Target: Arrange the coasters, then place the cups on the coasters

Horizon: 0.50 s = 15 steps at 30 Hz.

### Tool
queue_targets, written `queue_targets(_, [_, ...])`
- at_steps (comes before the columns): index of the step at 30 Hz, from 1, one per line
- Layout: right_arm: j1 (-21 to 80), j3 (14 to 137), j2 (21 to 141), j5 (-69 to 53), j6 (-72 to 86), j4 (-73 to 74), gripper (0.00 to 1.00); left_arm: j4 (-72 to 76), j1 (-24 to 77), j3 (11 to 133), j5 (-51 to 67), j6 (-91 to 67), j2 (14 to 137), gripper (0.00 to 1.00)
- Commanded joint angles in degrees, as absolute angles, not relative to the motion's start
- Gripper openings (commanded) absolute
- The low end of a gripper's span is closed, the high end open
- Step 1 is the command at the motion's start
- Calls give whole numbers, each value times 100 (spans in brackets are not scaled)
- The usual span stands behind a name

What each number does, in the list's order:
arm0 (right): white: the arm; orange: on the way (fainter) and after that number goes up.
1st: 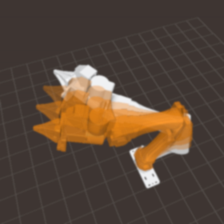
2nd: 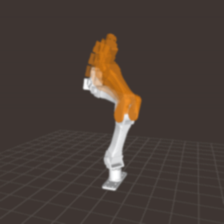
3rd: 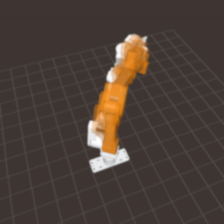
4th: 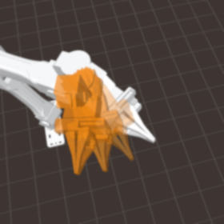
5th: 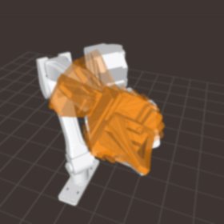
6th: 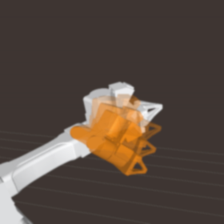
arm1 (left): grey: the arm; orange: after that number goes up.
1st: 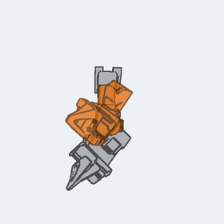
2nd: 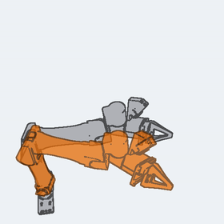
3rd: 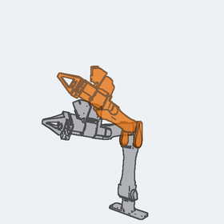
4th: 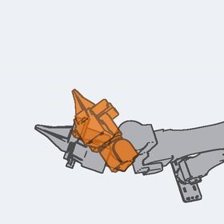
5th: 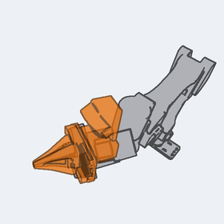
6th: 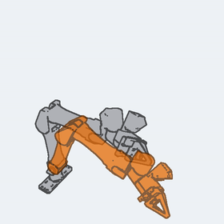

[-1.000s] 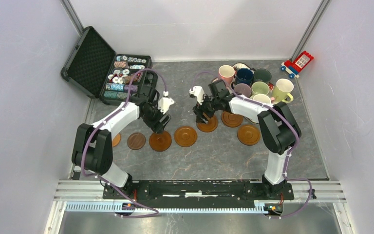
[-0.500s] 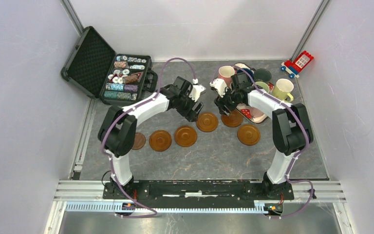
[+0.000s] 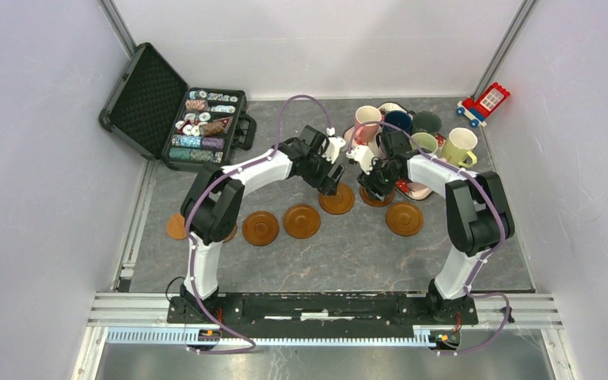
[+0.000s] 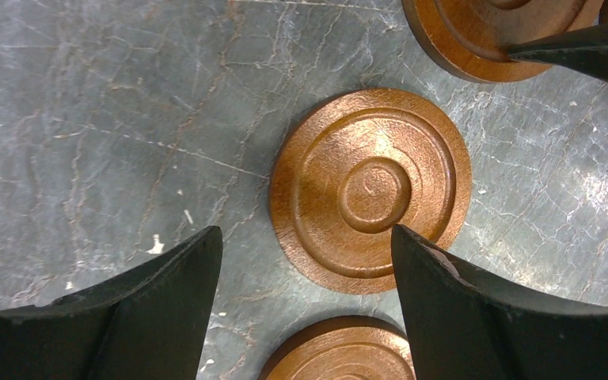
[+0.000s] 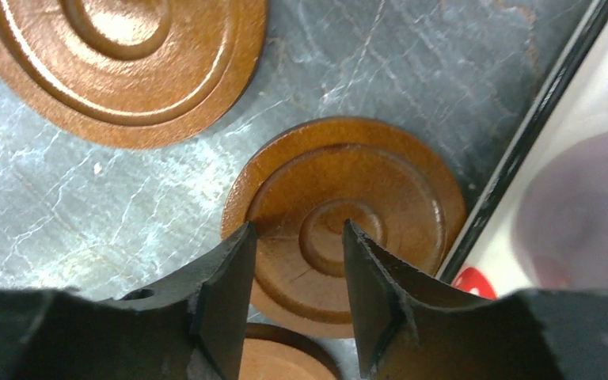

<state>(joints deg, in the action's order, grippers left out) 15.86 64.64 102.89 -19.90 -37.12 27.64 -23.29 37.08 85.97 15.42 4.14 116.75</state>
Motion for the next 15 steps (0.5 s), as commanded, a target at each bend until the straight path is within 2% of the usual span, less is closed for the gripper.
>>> queue_targets(1, [1565,6091,9954,-2310,-3793,3036,49,-1992,3735,8762,1652,84,11782,84])
queue_targets(7, [1565,5339,9463,-2375,-3762,3015,43,-1751,3737,8609,1773,-115,11739,82])
queue_targets(15, [1560,4518,8832,-2156,-3943,3142,40,-1744,3934,8492,1833,-18,11846,80])
